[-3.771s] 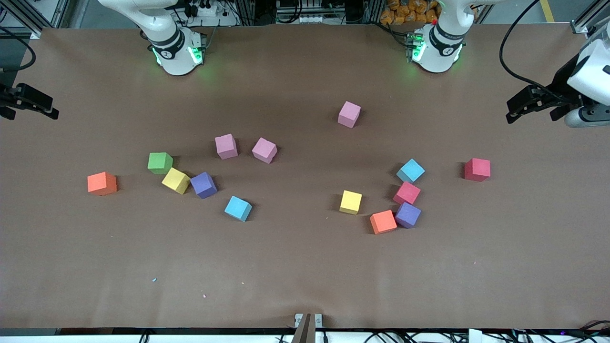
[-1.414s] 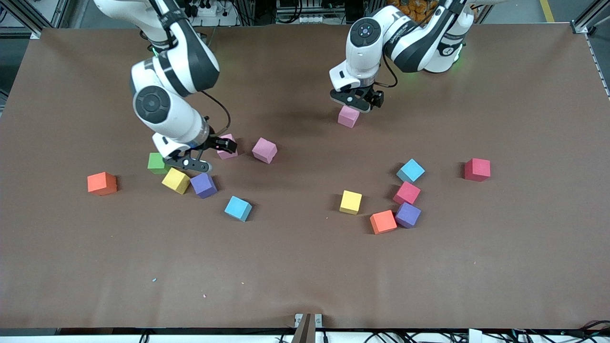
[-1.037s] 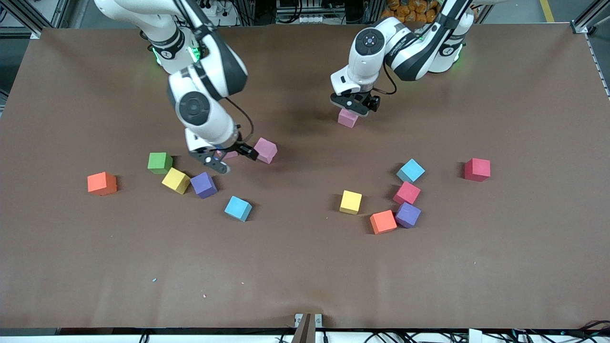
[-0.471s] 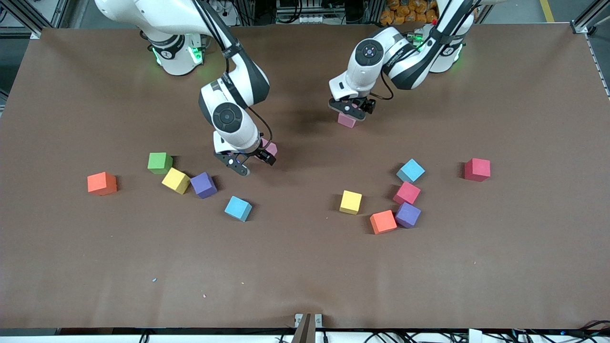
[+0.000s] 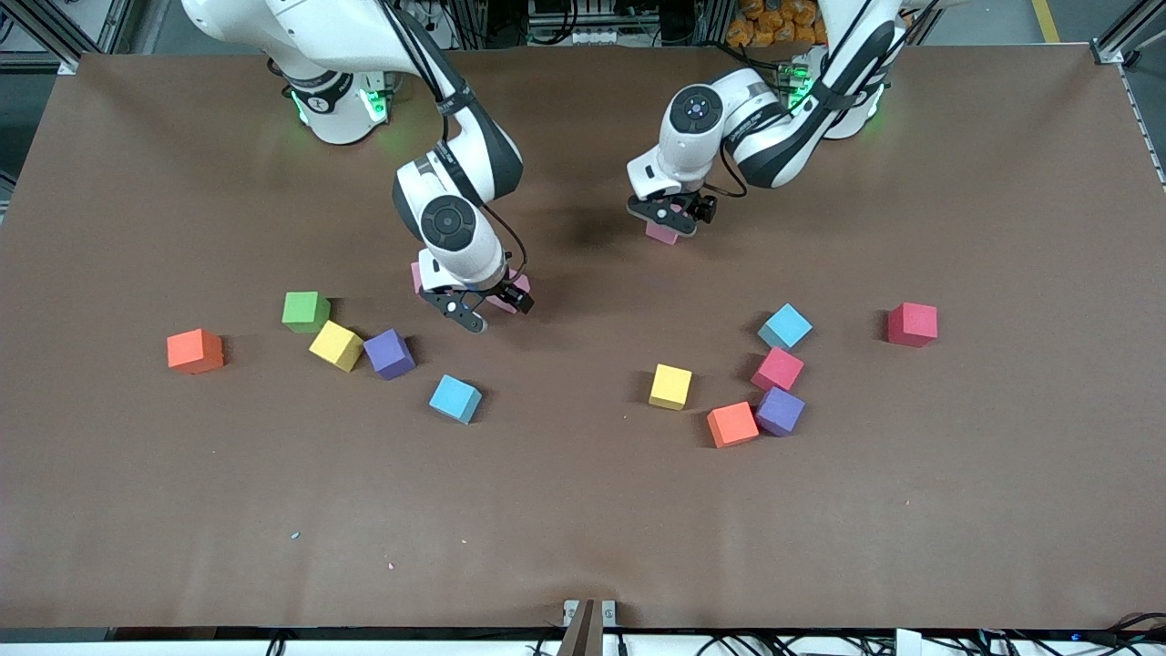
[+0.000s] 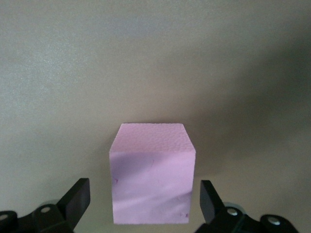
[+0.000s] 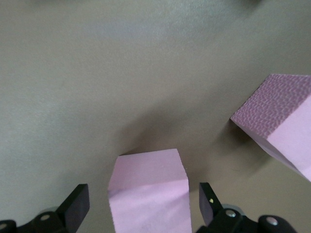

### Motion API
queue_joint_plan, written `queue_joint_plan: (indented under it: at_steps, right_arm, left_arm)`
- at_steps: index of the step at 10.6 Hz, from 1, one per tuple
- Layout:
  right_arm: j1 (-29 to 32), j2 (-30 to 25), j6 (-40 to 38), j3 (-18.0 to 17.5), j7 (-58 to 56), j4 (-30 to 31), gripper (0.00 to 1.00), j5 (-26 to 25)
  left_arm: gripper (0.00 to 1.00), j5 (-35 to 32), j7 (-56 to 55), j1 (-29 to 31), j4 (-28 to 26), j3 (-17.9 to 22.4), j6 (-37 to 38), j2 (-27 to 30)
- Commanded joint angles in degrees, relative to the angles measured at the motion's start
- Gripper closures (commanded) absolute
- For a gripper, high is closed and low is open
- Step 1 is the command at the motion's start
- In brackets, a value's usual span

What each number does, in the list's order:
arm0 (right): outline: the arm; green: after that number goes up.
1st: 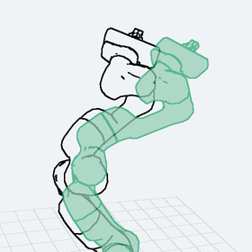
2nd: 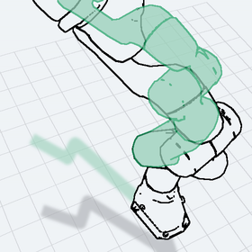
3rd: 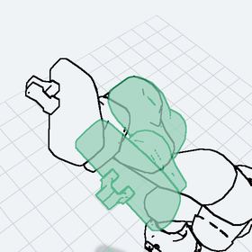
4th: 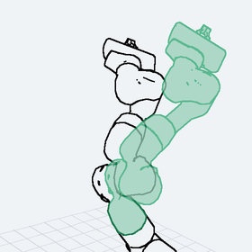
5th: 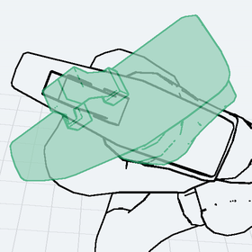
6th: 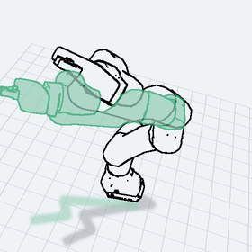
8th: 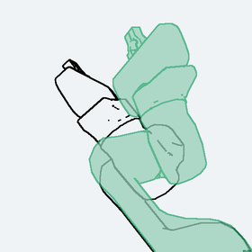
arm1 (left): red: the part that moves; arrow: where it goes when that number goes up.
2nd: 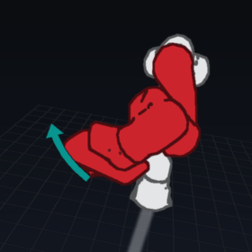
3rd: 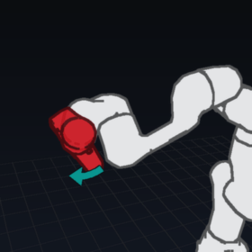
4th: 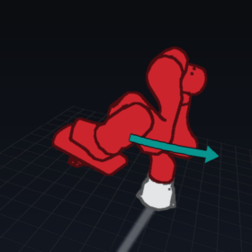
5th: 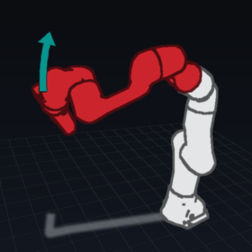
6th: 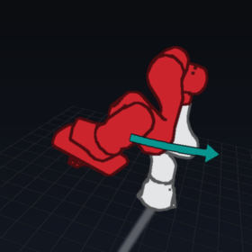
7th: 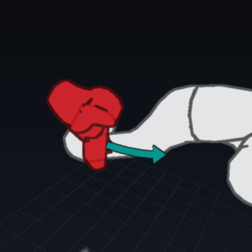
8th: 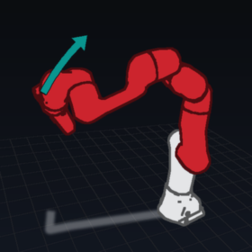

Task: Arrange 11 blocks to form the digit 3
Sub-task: 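Close both grippers on the pink blocks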

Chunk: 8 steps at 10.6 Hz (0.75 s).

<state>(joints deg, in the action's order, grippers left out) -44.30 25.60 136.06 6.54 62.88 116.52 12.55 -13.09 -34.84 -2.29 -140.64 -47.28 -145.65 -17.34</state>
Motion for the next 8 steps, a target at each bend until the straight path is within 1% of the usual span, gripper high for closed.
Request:
queue_joint_plan:
  at_steps: [1,2,3,4,5,6,7,8]
  right_arm:
    - [-0.87,-0.9,1.4,0.4,-2.84,2.05,0.0,1.16]
    - [-1.13,-0.9,2.7,0.31,-2.94,2.83,0.0,1.16]
    - [-1.83,-0.72,5.07,0.23,-2.94,3.97,0.0,1.16]
    - [-2.01,-0.55,7.44,0.23,-2.94,5.03,0.0,1.16]
    - [-2.02,-0.46,7.72,0.23,-3.02,5.21,0.0,1.16]
    - [-2.1,-0.46,7.73,0.23,-3.02,5.21,0.0,1.16]
    - [-2.1,-0.11,7.81,0.23,-3.11,5.21,0.04,1.16]
    - [-2.02,-0.02,7.81,0.23,-3.98,5.21,0.59,1.16]
  left_arm:
    - [0.0,-1.85,-3.12,0.26,0.46,-0.01,-0.6,-1.55]
    - [0.0,-1.85,-4.87,0.0,0.46,-0.01,-0.6,-1.73]
    - [0.03,-2.37,-5.06,0.09,0.54,-0.01,-0.6,-1.9]
    - [0.36,-3.16,-5.24,0.17,0.54,-0.01,-0.6,-1.91]
    - [0.71,-3.25,-5.33,0.26,0.63,0.08,-0.6,-1.91]
    - [1.0,-3.25,-5.42,0.61,0.98,0.08,-0.43,-1.82]
    - [1.0,-3.34,-7.68,0.7,1.85,0.08,0.27,-1.82]
    - [1.0,-3.34,-11.18,0.44,3.34,0.08,1.32,-2.08]
